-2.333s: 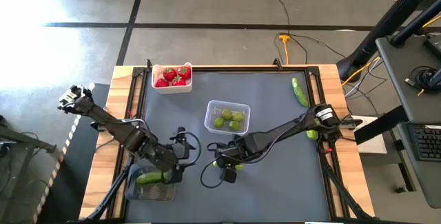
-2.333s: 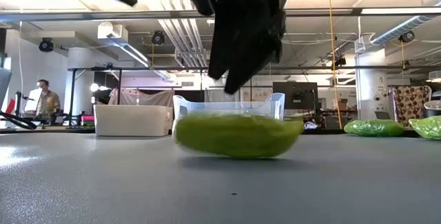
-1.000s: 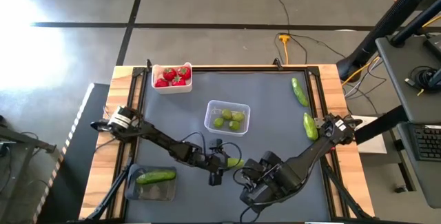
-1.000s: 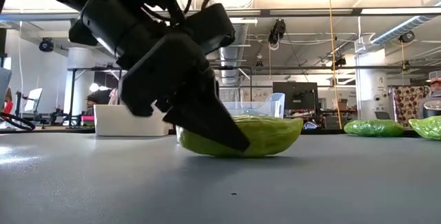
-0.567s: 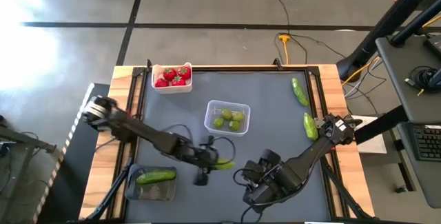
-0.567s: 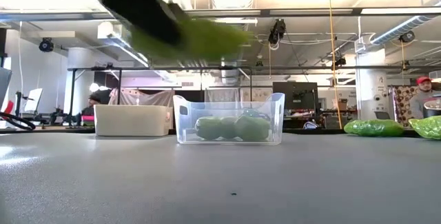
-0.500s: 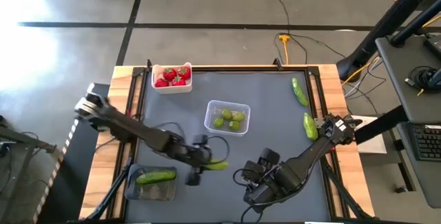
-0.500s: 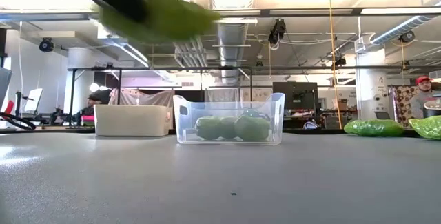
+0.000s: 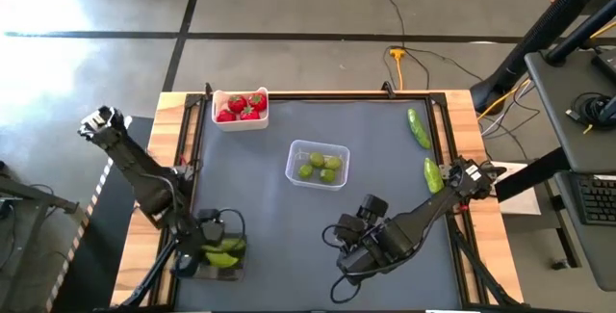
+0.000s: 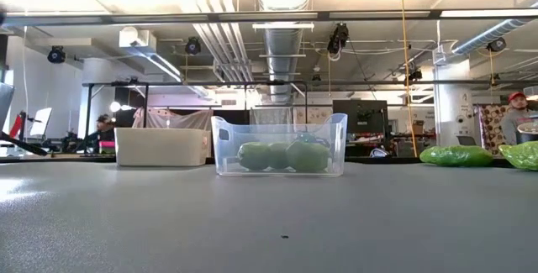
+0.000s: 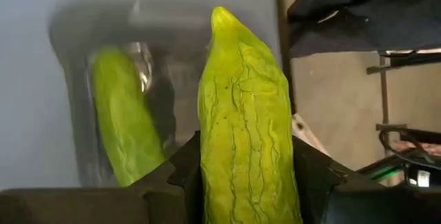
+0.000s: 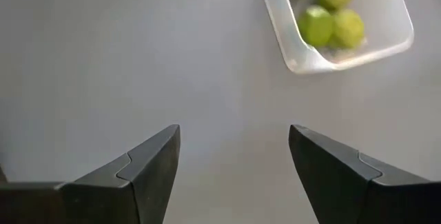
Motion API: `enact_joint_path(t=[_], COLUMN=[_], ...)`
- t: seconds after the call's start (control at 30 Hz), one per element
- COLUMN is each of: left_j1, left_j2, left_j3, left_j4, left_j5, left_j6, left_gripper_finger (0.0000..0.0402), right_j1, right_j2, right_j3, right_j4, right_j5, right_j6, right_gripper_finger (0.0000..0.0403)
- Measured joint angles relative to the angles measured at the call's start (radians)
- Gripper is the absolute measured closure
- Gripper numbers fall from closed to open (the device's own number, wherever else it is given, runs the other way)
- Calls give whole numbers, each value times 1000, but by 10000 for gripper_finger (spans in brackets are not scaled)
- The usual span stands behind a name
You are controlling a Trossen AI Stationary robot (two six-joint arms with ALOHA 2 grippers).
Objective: Sort produce into baskets
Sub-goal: Put the bottom right cucumber into the black bin
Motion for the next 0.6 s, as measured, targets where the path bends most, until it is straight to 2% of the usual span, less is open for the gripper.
enact_joint_path(t=[0.13, 0.3, 0.47, 0.6], left_j1=[-19, -18, -22, -37], left_j2=[-7, 18, 29, 19], left_j3=[-140, -252, -285, -276], left_j4=[168, 344, 349, 373], left_j5=[56, 77, 77, 76], left_j6=[-102, -236, -308, -317], left_gripper_finger=[275, 260, 208, 176], right_j1=[18, 26, -9, -81], right_j2=[-3, -44, -131, -228], right_j3=[-1, -26, -71, -139], right_j4=[-91, -95, -95, -96], right_j5=[-12, -31, 8, 26], right_j6=[110, 192, 260, 259], right_gripper_finger=[128, 106, 80, 70])
